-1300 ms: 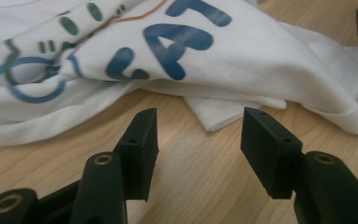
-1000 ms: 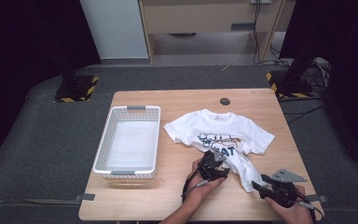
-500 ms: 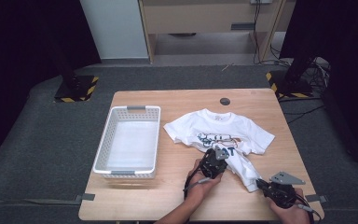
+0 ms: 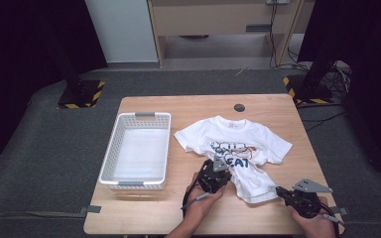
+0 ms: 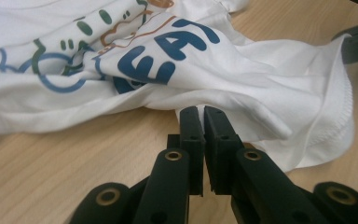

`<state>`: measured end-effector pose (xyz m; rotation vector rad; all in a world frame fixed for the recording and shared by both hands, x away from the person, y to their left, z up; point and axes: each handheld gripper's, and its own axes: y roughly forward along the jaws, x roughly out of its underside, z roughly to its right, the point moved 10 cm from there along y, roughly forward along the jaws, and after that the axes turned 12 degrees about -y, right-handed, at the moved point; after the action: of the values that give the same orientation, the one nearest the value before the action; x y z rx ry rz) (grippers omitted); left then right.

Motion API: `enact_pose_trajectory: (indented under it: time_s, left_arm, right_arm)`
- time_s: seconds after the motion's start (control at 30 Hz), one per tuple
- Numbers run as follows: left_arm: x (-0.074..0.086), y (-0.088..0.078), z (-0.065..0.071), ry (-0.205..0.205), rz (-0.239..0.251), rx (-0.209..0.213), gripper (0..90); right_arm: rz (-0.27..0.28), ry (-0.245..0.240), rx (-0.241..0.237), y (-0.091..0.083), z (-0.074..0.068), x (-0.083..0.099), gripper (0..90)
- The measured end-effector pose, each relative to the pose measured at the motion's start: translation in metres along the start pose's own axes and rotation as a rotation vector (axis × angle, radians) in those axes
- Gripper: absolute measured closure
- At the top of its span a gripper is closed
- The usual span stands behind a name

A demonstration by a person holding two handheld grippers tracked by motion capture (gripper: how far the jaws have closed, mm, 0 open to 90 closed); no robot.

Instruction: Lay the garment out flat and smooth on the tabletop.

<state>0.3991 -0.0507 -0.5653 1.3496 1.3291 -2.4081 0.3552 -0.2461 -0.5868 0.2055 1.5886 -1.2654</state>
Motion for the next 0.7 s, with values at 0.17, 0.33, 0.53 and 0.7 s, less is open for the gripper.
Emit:
enact_pose_trajectory:
  time_s: [0.17, 0.33, 0.53, 0.7]
  left_arm:
    - [0.014, -0.022, -0.001, -0.013, -0.015, 0.001, 86.9]
    - [0.03, -0.024, -0.004, 0.01, -0.059, -0.016, 86.6]
    - [0.042, -0.019, -0.01, 0.021, -0.091, -0.051, 85.5]
    - [0.041, -0.025, -0.014, -0.006, -0.085, -0.055, 81.8]
  right_arm:
    - [-0.007, -0.036, -0.041, -0.001, -0.005, 0.0, 87.8]
    - [-0.019, -0.068, -0.083, -0.001, -0.012, 0.003, 87.4]
    - [0.003, -0.089, -0.098, -0.007, -0.016, -0.001, 82.9]
    - [0.048, -0.069, -0.132, -0.017, -0.018, -0.005, 76.0]
